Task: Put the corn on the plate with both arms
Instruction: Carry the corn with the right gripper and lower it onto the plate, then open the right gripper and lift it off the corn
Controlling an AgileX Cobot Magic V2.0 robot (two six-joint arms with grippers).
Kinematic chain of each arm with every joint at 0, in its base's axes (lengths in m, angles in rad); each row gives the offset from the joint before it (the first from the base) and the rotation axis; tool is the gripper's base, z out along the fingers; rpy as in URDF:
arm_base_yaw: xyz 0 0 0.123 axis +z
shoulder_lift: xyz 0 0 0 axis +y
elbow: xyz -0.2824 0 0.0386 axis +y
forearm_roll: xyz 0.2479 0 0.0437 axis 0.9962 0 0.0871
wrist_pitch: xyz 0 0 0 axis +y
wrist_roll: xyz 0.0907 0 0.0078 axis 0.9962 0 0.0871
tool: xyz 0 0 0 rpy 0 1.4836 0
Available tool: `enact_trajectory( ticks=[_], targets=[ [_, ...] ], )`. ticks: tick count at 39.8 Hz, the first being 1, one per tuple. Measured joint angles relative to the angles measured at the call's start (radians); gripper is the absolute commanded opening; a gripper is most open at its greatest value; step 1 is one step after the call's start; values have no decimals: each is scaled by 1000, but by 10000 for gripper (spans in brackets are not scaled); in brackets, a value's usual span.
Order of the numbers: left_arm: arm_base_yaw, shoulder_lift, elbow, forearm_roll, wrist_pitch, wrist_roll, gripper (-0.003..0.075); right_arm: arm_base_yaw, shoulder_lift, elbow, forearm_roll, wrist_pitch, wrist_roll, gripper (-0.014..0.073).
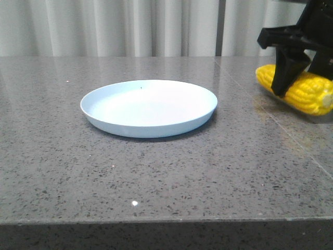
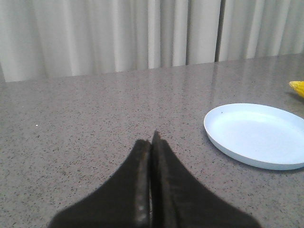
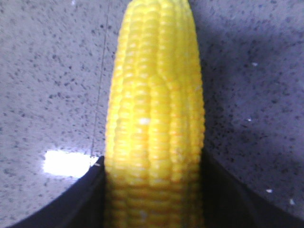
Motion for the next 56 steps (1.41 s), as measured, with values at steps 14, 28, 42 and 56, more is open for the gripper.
enact_trajectory(
  ticks=[14, 28, 42, 56],
  targets=[
    [0, 0, 0, 0, 0, 0, -20, 217, -84, -106, -7, 28, 155, 40],
    [0, 0, 0, 0, 0, 0, -20, 486, 104, -231, -143, 10, 485, 40],
    [0, 0, 0, 0, 0, 0, -20, 518, 199, -233, -150, -8, 569, 100],
    [0, 0, 0, 0, 0, 0, -20, 518, 200, -242, -153, 17, 570, 592]
  ],
)
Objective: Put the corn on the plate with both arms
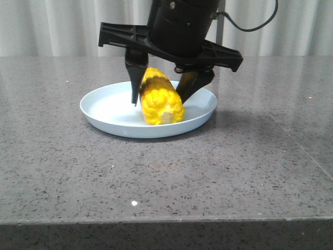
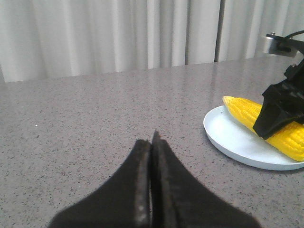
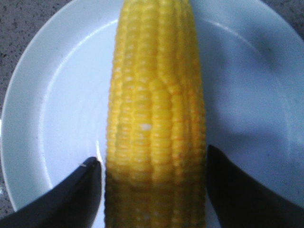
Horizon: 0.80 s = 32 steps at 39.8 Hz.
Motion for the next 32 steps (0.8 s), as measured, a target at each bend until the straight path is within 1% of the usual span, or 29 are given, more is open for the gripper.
enact_trajectory(
  ticks=[6, 7, 9, 11, 12, 13, 18, 20, 23, 24, 27, 32],
  targets=[
    [0, 0, 0, 0, 0, 0, -20, -14, -73, 0, 0, -23, 0, 588],
    [0, 0, 0, 0, 0, 0, -20, -23, -85, 0, 0, -28, 0, 578],
    [0, 0, 0, 0, 0, 0, -20, -37, -111, 0, 0, -32, 0, 528],
    [0, 0, 0, 0, 0, 0, -20, -57, -136, 0, 0, -34, -4, 419],
    [0, 0, 0, 0, 0, 0, -20, -69, -146, 0, 0, -34, -6, 386],
    [0, 0, 0, 0, 0, 0, -20, -80, -158, 0, -1, -32, -16, 298],
    [0, 0, 0, 0, 0, 0, -20, -134, -207, 0, -3, 4, -52, 35],
    [0, 0, 0, 0, 0, 0, -20, -155, -222, 0, -3, 22, -69, -35],
    [0, 0, 0, 0, 0, 0, -20, -193, -244, 0, -3, 60, -96, -117],
    [0, 0, 0, 0, 0, 0, -20, -208, -252, 0, -3, 69, -107, -125],
    [0, 0, 0, 0, 0, 0, -20, -260, -283, 13, -3, 92, -148, -115],
    [0, 0, 0, 0, 0, 0, -20, -331, -345, 74, -3, 105, -212, -115]
  ],
)
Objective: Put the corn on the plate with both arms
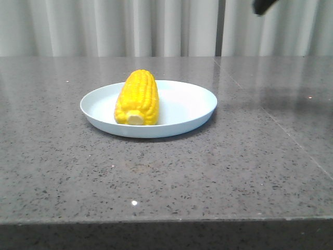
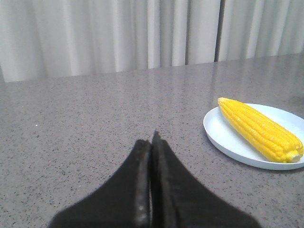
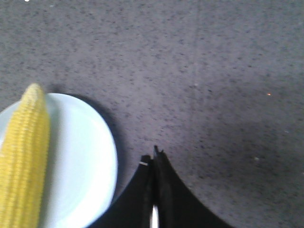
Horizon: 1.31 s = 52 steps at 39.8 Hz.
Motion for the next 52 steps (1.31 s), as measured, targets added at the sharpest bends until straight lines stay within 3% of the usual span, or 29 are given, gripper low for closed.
enact_trajectory(
  ticks=[11, 17, 30, 40, 52],
  targets=[
    [0, 0, 0, 0, 0, 0, -20, -73, -225, 261, -69, -23, -103, -115],
    [0, 0, 0, 0, 0, 0, -20, -73, -408, 476, -140, -165, -112, -115],
    [0, 0, 0, 0, 0, 0, -20, -73, -859, 897, -166, -458, -117, -115],
    [0, 0, 0, 0, 0, 0, -20, -73, -1130, 1008, -176, -482, -117, -115],
    [0, 0, 0, 0, 0, 0, -20, -73, -1171, 1014, -185, -489, -117, -115]
  ],
)
